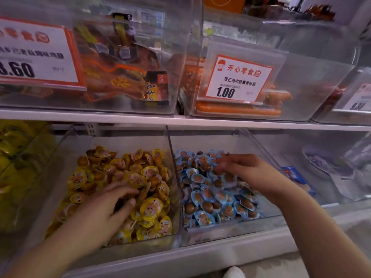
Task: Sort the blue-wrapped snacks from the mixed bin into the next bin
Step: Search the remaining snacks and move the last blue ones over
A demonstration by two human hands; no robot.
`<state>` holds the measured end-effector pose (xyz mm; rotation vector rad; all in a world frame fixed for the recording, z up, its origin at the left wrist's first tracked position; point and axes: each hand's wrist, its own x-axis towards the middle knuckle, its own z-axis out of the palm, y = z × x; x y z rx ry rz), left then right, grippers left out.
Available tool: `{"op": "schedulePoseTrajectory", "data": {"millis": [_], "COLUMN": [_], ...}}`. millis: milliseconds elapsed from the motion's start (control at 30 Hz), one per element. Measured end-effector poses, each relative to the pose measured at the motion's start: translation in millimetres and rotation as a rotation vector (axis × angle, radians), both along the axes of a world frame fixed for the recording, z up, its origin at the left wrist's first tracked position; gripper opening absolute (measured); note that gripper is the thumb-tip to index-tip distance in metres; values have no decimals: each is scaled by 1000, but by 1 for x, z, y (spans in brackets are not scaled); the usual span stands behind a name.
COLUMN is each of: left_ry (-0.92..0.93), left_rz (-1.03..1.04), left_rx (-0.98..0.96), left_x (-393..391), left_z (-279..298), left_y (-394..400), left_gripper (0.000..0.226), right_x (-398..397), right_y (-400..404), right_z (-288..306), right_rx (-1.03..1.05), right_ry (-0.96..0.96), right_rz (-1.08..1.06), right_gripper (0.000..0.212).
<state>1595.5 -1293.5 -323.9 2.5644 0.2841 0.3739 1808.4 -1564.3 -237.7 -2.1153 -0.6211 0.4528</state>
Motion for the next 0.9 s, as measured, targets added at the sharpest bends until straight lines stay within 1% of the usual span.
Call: {"op": "schedulePoseTrajectory", "data": {"millis": [33,67,133,167,200,267,300,333,400,467,500,567,633,700,767,833,900], "left_ry": [27,46,65,94,148,293,355,391,388,348,338,351,392,402,390,353,313], "left_rz": [-10,-24,-32,-35,-40,-41,-36,-32,-16,-15,-19,-10,56,136,189,208,213], "left_rx": [-8,-20,-46,-44,-33,20,32,27,18,37,52,83,134,244,397,527,534], "left_x": [2,4,11,14,16,19,20,21,21,20,18,11,1,-13,-27,-36,-39], "left_z": [-2,-3,-2,-4,-5,-7,-7,-6,-5,0,4,14,21,22,17,12,12], "left_y": [1,1,-1,-1,-2,-4,-6,-8,-7,-4,-1,7,17,24,25,24,23], "left_gripper": [21,21,20,22,36,72,83,88,87,70,61,55,51,45,48,43,35], "right_x": [7,12,16,13,8,-6,-16,-27,-51,-69,-77,-89,-98,-103,-106,-110,-114], "right_y": [-5,-9,-9,-4,2,19,30,40,60,76,85,100,114,123,130,137,147], "right_z": [-7,-13,-20,-20,-20,-23,-24,-25,-23,-18,-16,-11,-13,-18,-22,-29,-40], "right_rx": [-3,46,191,254,308,364,363,352,336,340,329,228,31,-240,-489,-607,-662], "right_ry": [-25,-48,-87,-102,-117,-163,-208,-274,-486,-697,-737,-699,-638,-687,-764,-706,-590], "right_rz": [-50,-123,-257,-281,-272,-202,-152,-90,57,214,291,461,602,644,651,721,804], "right_gripper": [13,15,19,21,22,25,26,26,26,28,29,32,37,37,27,23,27]}}
